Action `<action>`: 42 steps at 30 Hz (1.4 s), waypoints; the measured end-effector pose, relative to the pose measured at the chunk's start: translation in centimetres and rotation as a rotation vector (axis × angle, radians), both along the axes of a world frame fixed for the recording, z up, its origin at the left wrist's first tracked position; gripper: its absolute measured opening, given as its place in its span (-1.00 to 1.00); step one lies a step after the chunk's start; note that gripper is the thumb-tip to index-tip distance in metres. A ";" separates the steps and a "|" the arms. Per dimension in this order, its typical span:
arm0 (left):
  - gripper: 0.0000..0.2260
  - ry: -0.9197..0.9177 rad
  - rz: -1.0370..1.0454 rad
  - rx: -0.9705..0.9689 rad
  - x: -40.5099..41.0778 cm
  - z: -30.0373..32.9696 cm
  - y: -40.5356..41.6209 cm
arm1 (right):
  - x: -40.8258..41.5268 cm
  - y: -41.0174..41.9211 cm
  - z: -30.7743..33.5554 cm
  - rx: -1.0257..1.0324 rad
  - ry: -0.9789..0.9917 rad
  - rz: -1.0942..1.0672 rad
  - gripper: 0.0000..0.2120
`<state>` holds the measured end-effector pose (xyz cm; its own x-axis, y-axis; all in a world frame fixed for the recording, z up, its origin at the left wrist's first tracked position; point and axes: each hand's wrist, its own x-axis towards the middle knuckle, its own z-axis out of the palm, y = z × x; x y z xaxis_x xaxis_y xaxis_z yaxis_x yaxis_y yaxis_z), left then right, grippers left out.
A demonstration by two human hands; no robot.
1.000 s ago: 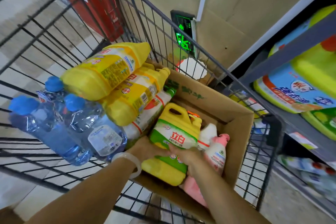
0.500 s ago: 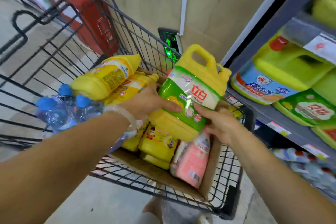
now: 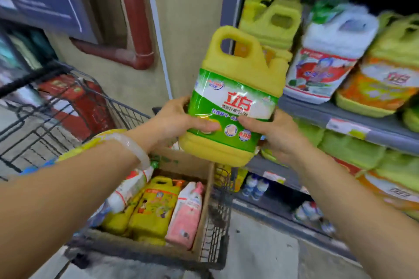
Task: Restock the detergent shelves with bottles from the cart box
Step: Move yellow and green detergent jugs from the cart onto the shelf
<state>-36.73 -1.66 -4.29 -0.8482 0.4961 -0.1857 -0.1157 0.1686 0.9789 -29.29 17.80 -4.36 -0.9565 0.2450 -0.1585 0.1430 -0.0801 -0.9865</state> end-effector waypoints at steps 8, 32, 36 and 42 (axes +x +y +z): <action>-0.43 0.104 -0.101 0.203 10.5 5.9 13.1 | 12.8 11.4 7.9 0.171 0.180 -0.254 -0.46; -0.31 0.648 -0.318 0.354 9.5 27.8 44.6 | 17.7 37.8 29.8 0.554 0.503 -0.618 -0.45; -0.52 0.723 -0.293 0.394 6.9 32.2 48.9 | 14.1 42.4 33.7 0.590 0.578 -0.649 -0.34; -0.45 0.690 -0.306 0.326 3.9 32.9 54.6 | 10.4 48.0 33.1 0.550 0.606 -0.683 -0.44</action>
<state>-32.86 52.92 28.61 -0.5371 0.6630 0.5215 0.5354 -0.2097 0.8181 -18.90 65.82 28.73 -0.4716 0.6520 0.5937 -0.2906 0.5208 -0.8027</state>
